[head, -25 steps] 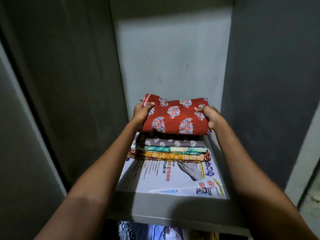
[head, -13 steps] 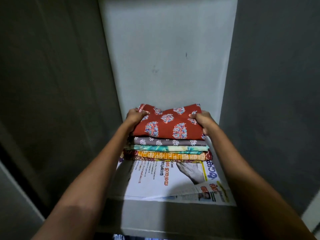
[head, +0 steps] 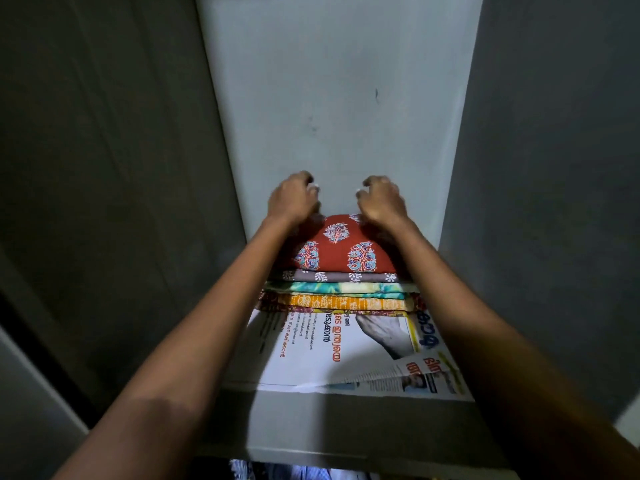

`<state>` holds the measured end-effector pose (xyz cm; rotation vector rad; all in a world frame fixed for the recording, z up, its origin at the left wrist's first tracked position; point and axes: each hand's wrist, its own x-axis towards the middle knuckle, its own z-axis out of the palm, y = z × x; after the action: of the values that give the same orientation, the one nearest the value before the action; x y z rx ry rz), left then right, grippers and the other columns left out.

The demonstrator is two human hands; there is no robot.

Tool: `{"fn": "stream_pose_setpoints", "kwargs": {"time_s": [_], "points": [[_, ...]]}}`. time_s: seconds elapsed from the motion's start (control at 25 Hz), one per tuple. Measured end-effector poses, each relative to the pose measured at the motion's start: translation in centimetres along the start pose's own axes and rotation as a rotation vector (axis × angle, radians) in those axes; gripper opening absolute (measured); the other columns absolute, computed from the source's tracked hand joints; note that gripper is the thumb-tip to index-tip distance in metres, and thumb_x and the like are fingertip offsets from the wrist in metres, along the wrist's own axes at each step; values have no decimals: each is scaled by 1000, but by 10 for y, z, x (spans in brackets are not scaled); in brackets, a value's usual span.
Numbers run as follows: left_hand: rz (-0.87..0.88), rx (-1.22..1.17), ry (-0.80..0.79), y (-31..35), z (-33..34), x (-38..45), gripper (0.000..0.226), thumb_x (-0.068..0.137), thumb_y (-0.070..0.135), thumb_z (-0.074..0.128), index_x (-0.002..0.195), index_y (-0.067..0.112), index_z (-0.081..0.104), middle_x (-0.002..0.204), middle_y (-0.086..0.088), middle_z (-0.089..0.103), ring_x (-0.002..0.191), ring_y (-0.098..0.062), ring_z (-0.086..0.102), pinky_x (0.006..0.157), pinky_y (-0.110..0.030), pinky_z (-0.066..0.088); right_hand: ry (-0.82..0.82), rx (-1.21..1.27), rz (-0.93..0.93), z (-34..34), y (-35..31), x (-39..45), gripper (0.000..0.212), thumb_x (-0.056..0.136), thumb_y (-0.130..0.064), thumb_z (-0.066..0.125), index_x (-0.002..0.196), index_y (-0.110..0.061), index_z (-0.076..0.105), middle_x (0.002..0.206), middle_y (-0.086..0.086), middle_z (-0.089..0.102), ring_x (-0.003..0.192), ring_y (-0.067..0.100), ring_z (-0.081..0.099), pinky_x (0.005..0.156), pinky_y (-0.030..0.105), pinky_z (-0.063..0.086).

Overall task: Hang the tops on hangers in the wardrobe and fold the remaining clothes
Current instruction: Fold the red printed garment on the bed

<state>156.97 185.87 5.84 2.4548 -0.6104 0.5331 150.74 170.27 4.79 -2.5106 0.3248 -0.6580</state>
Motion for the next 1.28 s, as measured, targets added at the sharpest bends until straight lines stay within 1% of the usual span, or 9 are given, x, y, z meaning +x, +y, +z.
{"fn": "stream_pose_setpoints", "kwargs": {"time_s": [0.08,0.16,0.24,0.32,0.52,0.8,1.12,1.2,1.28], "points": [[182,59,-263,-6,31,-12,44,99,35,36,141,20,40,144,-8,43,132,-25,40,108,-36,28,-250,-214,-55,41,7,-12,51,100,-36,29,146,-15,30,154,8,23,142,29,18,116,50,10],[159,346,-400,-27,60,-29,52,100,46,24,147,26,25,154,0,27,142,-19,20,115,-45,7,-311,-405,-21,65,22,-23,55,99,-44,21,150,-22,18,158,3,13,145,28,6,115,54,-3],[50,432,-346,-37,69,-31,60,96,58,19,149,30,17,157,8,13,145,-18,5,110,-60,-3,-267,-465,22,66,25,-20,61,97,-54,19,150,-25,13,158,2,9,145,30,3,112,57,-6],[-54,379,-357,-38,65,-28,68,91,67,21,149,33,15,158,9,6,146,-21,-2,107,-67,3,-269,-462,97,62,22,-19,67,94,-61,20,150,-26,13,158,5,8,145,33,3,111,59,-3],[-182,296,-273,-48,59,-46,77,86,73,25,150,32,9,159,5,-2,144,-31,8,111,-57,18,-205,-438,335,61,19,-32,88,85,-74,25,151,-17,6,155,22,1,137,52,12,105,62,20],[-62,349,-190,-51,50,-75,87,80,79,21,150,30,8,159,0,-2,146,-27,2,113,-56,6,-199,-404,174,44,30,-77,80,87,-72,23,151,-28,2,158,9,-5,142,41,6,109,54,24],[-85,308,-332,-24,38,-138,56,101,39,24,151,24,4,158,-2,-5,143,-33,-15,113,-54,-8,-332,-238,151,20,27,-140,60,97,-46,37,150,-27,15,158,-3,6,144,36,4,113,53,15],[-83,178,-362,-8,31,-153,60,99,32,36,151,19,8,159,-5,2,144,-32,-10,114,-50,-6,-343,3,187,5,16,-158,50,97,-40,42,142,-21,31,149,6,35,134,33,34,101,38,42],[-136,-166,-268,16,26,-174,54,98,20,42,148,14,23,155,-10,21,143,-31,13,113,-39,14,-313,336,283,-13,6,-185,43,99,-27,43,139,-13,34,135,11,47,118,29,51,68,12,47]]}}
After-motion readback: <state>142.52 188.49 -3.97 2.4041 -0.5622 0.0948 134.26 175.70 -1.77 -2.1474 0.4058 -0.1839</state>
